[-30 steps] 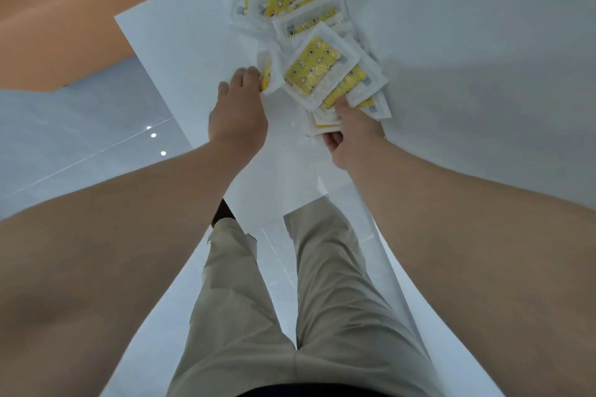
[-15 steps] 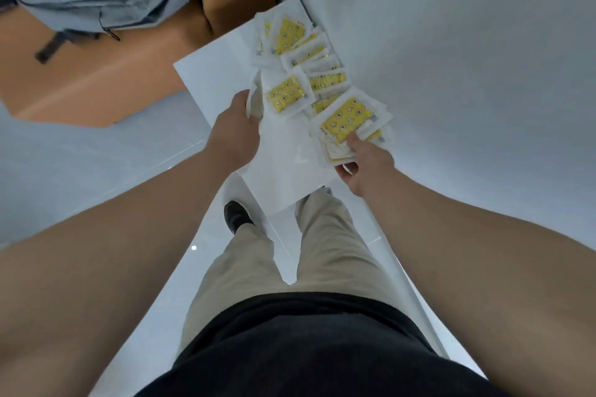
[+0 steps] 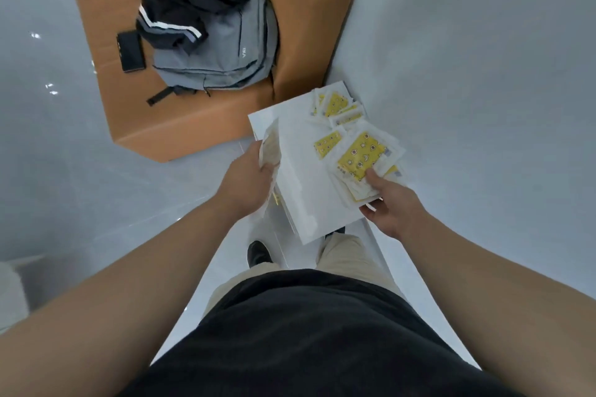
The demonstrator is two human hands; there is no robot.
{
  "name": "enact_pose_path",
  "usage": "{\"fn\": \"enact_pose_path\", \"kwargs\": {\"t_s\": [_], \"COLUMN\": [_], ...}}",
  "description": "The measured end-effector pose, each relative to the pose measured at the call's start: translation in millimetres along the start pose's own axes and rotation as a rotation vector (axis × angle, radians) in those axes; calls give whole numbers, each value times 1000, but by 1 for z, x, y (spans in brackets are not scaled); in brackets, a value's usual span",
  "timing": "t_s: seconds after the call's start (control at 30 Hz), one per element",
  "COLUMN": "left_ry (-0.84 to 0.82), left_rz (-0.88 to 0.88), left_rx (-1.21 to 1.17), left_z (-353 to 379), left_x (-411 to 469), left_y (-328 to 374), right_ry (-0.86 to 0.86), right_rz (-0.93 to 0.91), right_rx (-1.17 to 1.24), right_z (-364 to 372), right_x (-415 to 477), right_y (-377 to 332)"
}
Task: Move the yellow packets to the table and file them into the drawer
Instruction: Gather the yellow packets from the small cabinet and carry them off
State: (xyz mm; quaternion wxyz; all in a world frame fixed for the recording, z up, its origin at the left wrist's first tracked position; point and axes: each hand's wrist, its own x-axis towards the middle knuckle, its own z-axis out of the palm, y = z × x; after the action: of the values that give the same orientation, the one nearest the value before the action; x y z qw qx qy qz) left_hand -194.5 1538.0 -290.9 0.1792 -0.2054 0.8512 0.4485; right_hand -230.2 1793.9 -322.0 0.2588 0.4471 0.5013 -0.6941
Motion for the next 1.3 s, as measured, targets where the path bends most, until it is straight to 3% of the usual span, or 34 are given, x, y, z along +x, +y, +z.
{"fn": "enact_pose_path", "kwargs": {"t_s": [0.27,0.6,0.87,1.3], "left_ry": [169,540,762,935], "left_rz": [-193,-640,-822,-931], "left_rx": [-79,-339,-448,-550], "left_z": [-39,-21,-13,-45], "left_x": [-61,-199,-327,-533], "left_y": [-57,-126,-213,-374], "right_ry": [-260,-627,-805,-931], "right_rz": [-6,62,107,115], "right_rx": [-447,-1083,-1354,-1546], "right_z": [82,169,217,259], "right_x": [-11,-31,-101,-230], "right_y": [14,80,216,454]}}
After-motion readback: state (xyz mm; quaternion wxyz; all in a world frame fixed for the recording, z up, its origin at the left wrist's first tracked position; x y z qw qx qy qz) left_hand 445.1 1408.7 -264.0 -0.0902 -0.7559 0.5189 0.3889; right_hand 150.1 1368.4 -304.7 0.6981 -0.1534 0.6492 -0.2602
